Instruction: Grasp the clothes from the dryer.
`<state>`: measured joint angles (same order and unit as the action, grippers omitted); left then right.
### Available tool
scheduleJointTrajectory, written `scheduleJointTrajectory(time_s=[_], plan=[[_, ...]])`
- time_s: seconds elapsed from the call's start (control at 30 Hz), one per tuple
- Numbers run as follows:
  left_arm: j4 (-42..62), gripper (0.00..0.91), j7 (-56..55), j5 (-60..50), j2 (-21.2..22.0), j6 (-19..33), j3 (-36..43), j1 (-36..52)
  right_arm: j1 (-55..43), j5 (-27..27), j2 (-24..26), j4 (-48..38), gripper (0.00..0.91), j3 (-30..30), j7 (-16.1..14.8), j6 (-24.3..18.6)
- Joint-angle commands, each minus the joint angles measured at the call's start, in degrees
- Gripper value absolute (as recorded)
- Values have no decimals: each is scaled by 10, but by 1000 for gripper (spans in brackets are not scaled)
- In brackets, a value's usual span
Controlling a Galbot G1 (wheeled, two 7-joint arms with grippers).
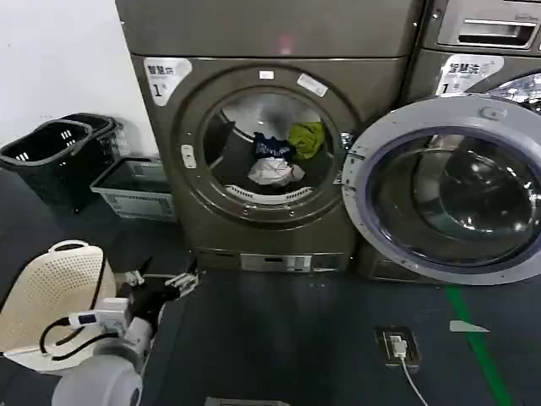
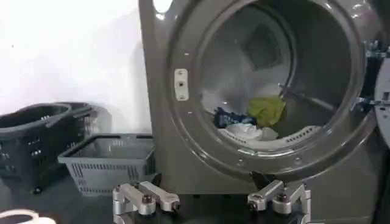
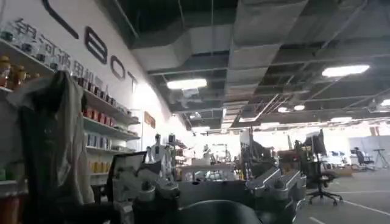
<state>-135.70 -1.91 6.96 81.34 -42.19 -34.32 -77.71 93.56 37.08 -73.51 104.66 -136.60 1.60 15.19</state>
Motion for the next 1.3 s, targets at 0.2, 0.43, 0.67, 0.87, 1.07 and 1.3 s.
scheduleJointTrajectory(time_s=[0.2, 0.43, 0.67, 0.87, 1.07, 1.3], plan=[[-2, 907, 3, -1, 0, -28, -1, -2, 1, 0, -4, 1, 907, 3, 5, -4], [0, 907, 5, -3, 0, -28, 1, -2, -2, 0, -5, -1, 907, 4, 4, -5], [1, 907, 5, -4, -1, -28, 2, 1, -3, 1, -7, -2, 907, 8, 8, -18], [3, 907, 5, -12, -4, -28, 6, 4, -4, 2, -6, -6, 907, 11, 25, -32], [9, 907, 2, -15, -7, -28, 16, 7, -3, 15, -3, -13, 907, 6, 37, -42], [15, 907, 0, -14, -7, -28, 25, 16, 1, 19, 2, -19, 907, -2, 41, -46]])
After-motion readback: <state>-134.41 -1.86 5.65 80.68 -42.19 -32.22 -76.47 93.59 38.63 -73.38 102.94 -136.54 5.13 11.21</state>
